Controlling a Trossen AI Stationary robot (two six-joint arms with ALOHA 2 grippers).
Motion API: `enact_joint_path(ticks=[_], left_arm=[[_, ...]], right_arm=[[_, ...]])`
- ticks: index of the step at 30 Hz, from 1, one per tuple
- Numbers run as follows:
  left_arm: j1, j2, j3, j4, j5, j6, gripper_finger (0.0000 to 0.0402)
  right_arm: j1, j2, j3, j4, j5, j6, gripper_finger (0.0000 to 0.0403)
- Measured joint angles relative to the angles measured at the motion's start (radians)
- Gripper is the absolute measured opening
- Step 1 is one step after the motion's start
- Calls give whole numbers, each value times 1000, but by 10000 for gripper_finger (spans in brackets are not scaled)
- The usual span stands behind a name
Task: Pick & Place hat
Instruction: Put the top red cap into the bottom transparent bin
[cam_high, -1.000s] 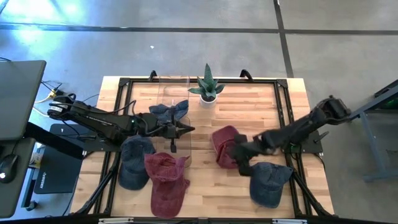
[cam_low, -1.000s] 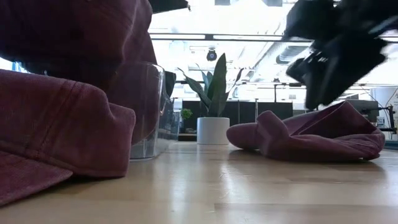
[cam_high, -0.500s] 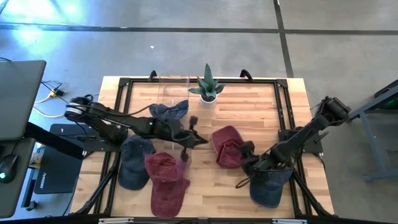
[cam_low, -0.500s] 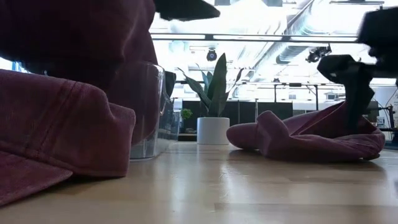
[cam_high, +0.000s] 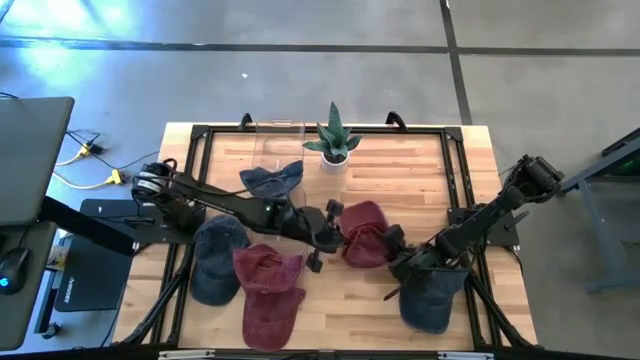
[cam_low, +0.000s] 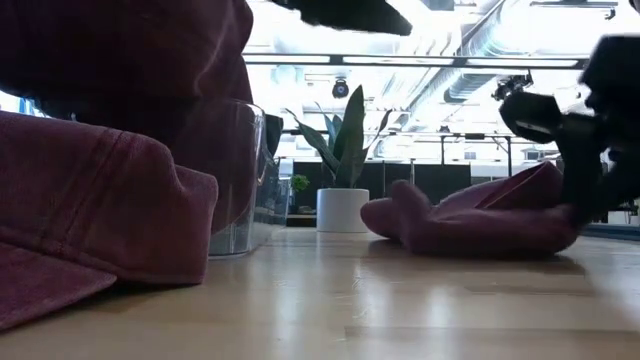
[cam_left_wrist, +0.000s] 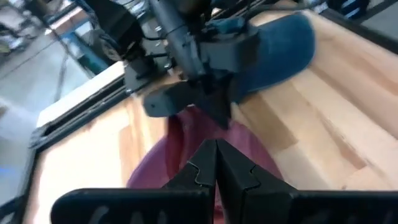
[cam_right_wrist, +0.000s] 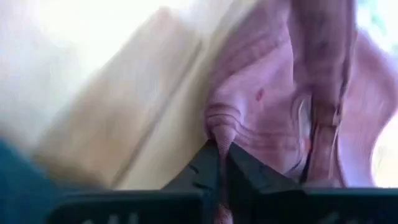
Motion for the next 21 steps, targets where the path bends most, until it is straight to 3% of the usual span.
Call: enact_joint_path(ticks=[5,12,21], left_arm=[[-78,0,30,-20,-95,63,0],[-102,74,27,53,-80,105,18],[-44,185,27,165,-64,103,173]], right_arm=[[-18,-6,1,187,-1,100,23],[-71,-53,1,216,6,296,6],[-77,-152,1,215,27,343,14]])
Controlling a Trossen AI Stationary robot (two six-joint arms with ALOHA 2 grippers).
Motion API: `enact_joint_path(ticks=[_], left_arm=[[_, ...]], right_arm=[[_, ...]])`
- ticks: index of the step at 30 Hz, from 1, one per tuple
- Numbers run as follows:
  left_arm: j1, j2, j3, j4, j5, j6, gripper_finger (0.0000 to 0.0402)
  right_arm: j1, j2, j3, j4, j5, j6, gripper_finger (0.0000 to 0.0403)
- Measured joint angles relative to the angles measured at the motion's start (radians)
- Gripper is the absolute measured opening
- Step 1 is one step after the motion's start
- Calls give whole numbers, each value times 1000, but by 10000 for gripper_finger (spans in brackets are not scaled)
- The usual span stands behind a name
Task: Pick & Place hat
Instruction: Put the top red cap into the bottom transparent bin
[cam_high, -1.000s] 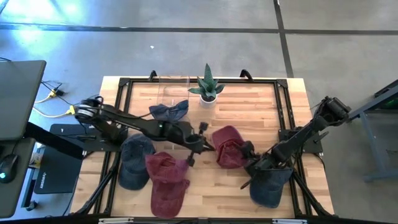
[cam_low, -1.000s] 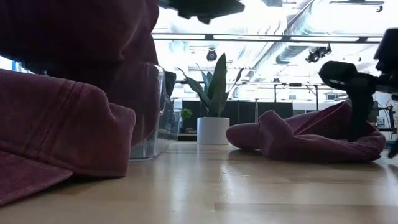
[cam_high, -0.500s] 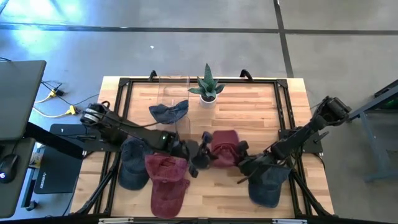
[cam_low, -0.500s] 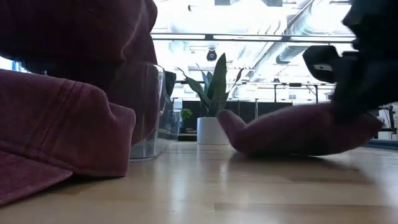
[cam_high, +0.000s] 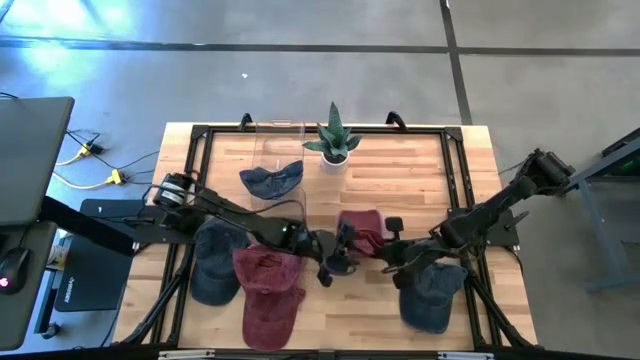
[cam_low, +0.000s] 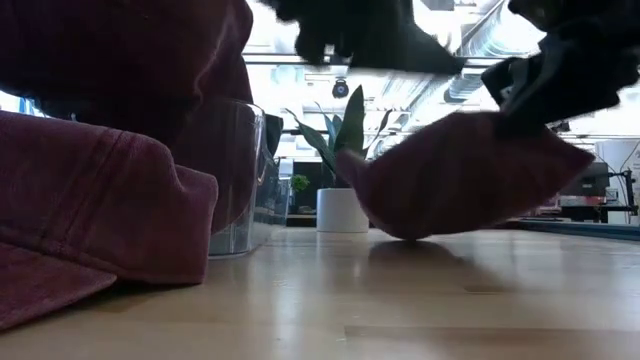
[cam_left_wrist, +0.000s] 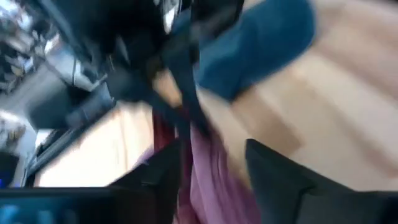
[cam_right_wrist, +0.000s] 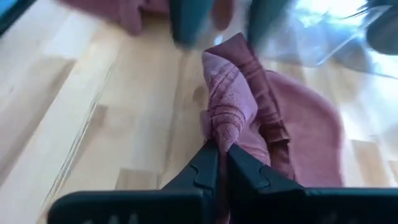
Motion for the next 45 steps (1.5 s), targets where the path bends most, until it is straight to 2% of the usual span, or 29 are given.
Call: enact_joint_path(ticks=[3,6,11,14,17,28,35,39,45], left_arm=[[12,-5,3,19,0,-15,221],[16,-6,2,8,6,-81,250],[30,-5,2,-57,48,-107,252],[28,-5,2,-88,106,-104,231],[27,-5,2,-107,116,-71,196],[28,-5,2,-119,114,-7,12],[27,-5,2,-131,112,55,14],[28,-5,2,-139,89,57,3],[28,-5,2,-145,-15,58,3]], right_arm=[[0,-51,0,-13,27,20,5],[3,-86,0,-20,27,24,8],[25,-101,0,-24,33,46,16],[36,-100,0,-27,33,46,9],[43,-100,0,-27,31,45,4],[46,-99,0,-41,10,53,19],[46,-91,0,-67,-63,31,15],[45,-91,0,-104,-112,-18,64],[60,-92,0,-200,-168,-3,193]])
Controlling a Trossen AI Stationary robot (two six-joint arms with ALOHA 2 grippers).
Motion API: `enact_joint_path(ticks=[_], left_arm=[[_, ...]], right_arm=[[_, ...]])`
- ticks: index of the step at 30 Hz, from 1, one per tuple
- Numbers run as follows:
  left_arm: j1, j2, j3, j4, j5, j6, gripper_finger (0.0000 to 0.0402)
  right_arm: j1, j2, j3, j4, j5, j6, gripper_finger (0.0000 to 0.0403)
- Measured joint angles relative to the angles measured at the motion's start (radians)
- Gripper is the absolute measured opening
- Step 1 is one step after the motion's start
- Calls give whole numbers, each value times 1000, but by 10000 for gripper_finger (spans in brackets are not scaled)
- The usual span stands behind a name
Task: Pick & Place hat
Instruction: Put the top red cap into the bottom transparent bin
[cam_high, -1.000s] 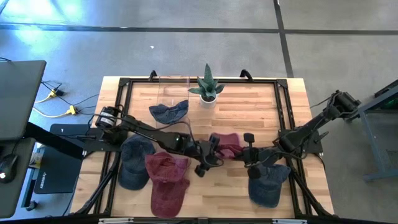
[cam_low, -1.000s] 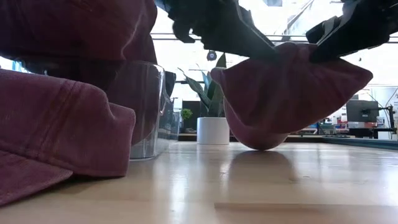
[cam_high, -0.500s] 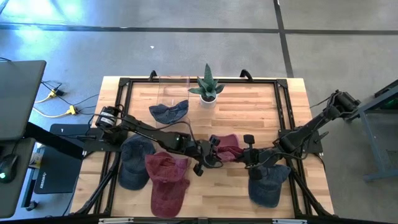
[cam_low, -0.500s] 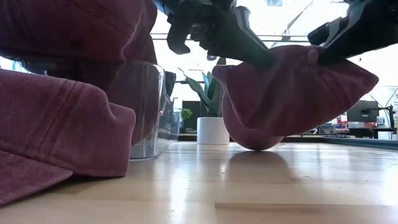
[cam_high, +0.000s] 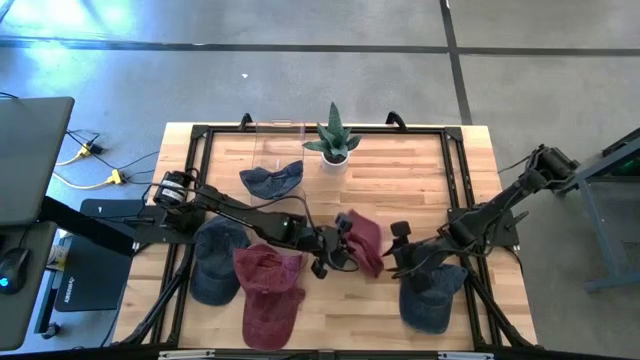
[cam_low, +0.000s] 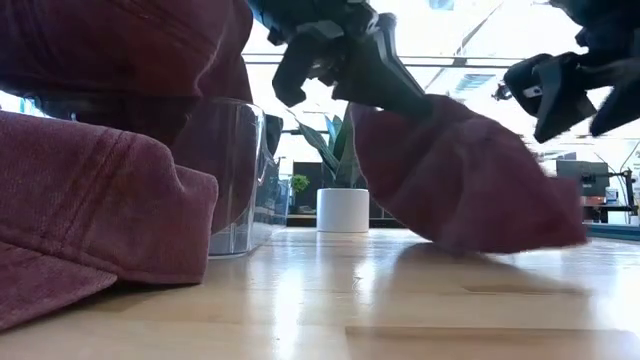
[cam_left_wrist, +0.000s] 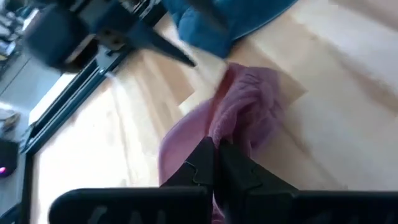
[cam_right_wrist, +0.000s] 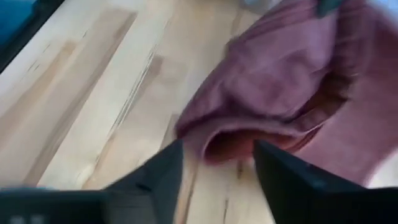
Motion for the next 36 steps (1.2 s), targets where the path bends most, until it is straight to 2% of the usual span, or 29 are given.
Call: enact_joint_path(ticks=[3,6,11,18,21,23,25,30,33,36], left_arm=[[0,0,0,5,-42,0,1],[0,0,0,15,-66,0,1],[0,0,0,18,-72,25,1],[0,0,0,19,-56,50,0],[0,0,0,19,-51,52,0],[0,0,0,19,-48,52,0],[0,0,0,15,-37,59,0],[-7,1,0,-20,93,105,0],[-8,1,0,-27,117,108,0],[-7,1,0,-43,119,108,0]], right_arm=[[44,36,0,18,34,0,236],[99,97,0,65,135,-2,246],[150,237,1,82,291,-95,241],[134,371,4,110,341,-464,227],[108,376,8,115,324,-517,218],[84,371,28,64,282,-482,209],[52,366,59,-35,228,-382,198],[-26,365,155,-332,123,-88,162],[-47,345,221,-488,90,9,137],[-54,307,262,-559,54,57,117]])
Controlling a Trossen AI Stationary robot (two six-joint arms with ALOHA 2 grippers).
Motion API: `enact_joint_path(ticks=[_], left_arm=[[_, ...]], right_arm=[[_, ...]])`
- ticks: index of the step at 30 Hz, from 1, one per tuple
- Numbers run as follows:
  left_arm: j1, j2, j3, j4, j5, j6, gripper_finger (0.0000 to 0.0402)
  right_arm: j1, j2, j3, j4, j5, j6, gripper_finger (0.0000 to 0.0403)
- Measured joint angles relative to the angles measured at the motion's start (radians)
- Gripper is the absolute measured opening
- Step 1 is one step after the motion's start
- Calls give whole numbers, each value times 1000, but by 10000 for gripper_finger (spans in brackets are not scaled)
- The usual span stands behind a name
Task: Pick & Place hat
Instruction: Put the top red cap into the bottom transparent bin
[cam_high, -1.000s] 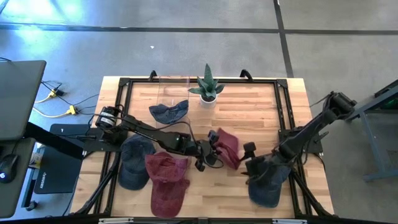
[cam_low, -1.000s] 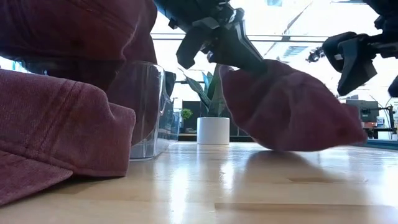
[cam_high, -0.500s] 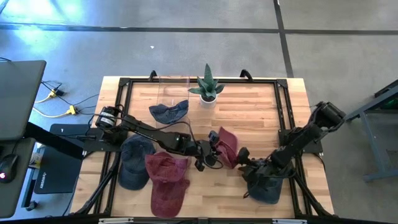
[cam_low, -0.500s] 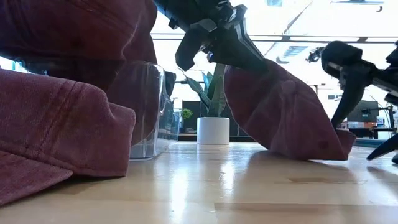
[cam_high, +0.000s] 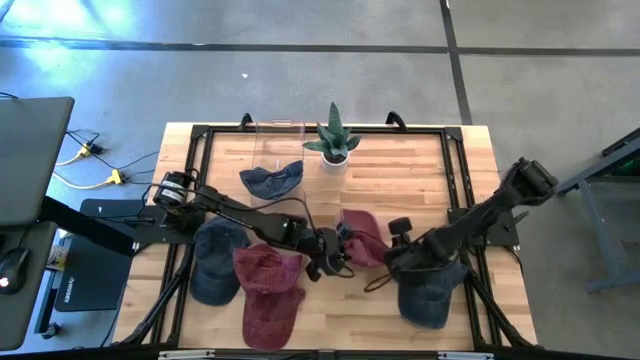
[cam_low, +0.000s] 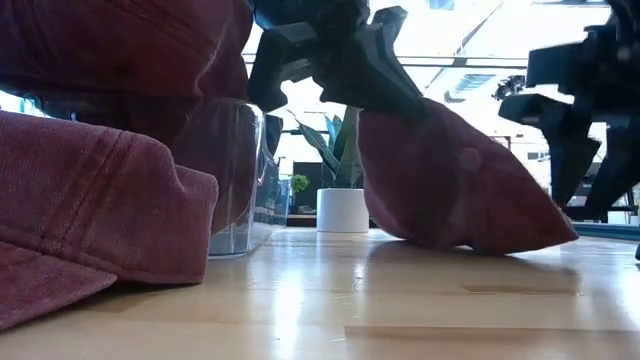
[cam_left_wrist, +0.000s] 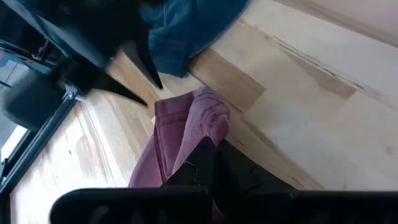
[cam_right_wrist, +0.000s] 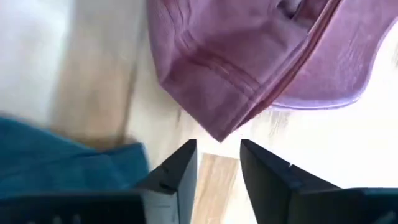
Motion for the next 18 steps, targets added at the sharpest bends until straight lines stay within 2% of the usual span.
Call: enact_joint_path(ticks=[2,5,8,12,15,18], left_arm=[[0,0,0,-2,-1,-1,0],[0,0,0,1,9,-3,0],[0,0,0,1,29,-7,0],[0,0,0,0,30,-7,0],[0,0,0,-2,33,-8,0],[0,0,0,-4,52,-31,0]], right_arm=[[-11,-34,8,5,-30,21,106],[-40,-75,-10,103,-35,39,92],[-79,-89,-62,315,-37,39,79],[-151,-66,-154,570,-133,20,56],[-205,-38,-194,581,-154,33,30],[-246,-27,-207,505,-184,70,6]])
